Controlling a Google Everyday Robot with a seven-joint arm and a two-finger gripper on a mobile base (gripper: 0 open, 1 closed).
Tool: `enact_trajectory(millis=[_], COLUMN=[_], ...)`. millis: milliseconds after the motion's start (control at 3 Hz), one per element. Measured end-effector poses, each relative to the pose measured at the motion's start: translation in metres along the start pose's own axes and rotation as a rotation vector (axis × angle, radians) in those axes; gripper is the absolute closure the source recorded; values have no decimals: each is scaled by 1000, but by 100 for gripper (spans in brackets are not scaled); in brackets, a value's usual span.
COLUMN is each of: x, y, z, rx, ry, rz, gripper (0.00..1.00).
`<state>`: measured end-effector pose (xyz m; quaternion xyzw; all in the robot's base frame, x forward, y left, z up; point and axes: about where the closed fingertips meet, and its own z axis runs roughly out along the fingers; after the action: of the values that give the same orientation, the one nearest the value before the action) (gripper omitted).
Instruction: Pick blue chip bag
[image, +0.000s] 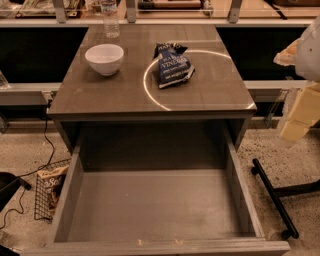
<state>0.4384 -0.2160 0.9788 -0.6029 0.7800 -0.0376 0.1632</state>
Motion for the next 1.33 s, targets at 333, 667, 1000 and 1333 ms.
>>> enact_trajectory(millis=[333, 667, 1000, 1333], x=[0, -8, -40, -79], y=[0, -20, -79, -140], z=[0, 1, 4, 3], rx=[0, 48, 167, 272], ry=[0, -47, -239, -491], rz=[0, 9, 20, 29], gripper=[0, 0, 0, 0])
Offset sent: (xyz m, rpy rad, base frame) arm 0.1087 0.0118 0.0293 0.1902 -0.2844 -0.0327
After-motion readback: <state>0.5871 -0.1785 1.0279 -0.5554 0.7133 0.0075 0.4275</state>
